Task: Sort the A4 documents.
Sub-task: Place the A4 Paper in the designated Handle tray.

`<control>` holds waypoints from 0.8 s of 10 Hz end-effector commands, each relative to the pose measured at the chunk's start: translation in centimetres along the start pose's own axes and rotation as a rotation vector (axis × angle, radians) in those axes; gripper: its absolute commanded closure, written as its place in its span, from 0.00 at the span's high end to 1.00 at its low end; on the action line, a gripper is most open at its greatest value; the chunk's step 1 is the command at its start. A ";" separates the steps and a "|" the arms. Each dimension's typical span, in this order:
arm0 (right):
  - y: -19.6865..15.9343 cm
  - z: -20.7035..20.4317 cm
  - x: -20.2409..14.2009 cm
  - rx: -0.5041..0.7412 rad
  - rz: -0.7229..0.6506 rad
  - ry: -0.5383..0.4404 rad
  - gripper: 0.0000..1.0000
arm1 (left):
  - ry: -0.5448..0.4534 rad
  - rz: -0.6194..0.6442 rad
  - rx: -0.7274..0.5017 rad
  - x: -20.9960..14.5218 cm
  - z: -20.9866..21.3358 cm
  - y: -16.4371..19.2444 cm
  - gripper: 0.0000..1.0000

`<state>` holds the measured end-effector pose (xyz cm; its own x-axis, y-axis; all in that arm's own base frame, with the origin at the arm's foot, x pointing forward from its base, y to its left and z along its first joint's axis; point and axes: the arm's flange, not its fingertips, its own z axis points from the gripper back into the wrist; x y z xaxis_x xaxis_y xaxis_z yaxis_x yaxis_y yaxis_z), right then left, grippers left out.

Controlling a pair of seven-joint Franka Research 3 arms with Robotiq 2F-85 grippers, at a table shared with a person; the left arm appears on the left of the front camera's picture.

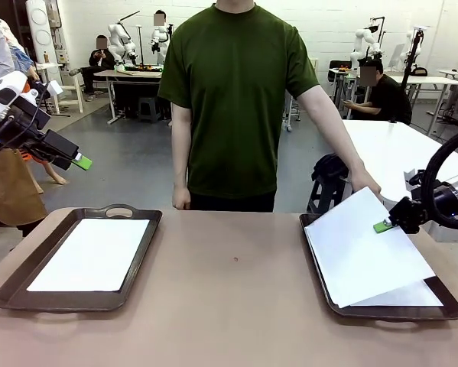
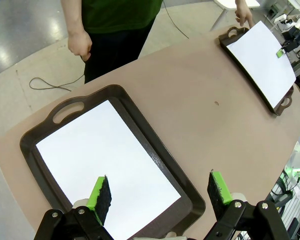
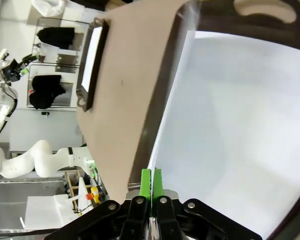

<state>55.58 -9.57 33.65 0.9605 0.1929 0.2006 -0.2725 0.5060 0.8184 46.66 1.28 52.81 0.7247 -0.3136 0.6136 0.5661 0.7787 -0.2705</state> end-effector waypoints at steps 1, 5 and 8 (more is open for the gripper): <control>-0.7 -0.6 -0.5 -0.085 -0.040 0.030 0.02 | -0.003 -0.004 0.012 0.0 0.0 0.0 1.00; -2.1 -1.2 -2.0 -0.220 -0.111 0.052 0.02 | -0.003 -0.004 0.012 0.0 0.0 0.0 1.00; -2.2 -1.3 -1.8 -0.300 -0.162 -0.021 0.02 | -0.003 -0.004 0.012 0.0 0.0 0.0 1.00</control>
<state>55.06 -10.97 30.54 0.9885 0.1037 0.1103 -0.1510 0.7261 0.6707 46.66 1.28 52.81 0.7247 -0.3136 0.6136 0.5661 0.7787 -0.2706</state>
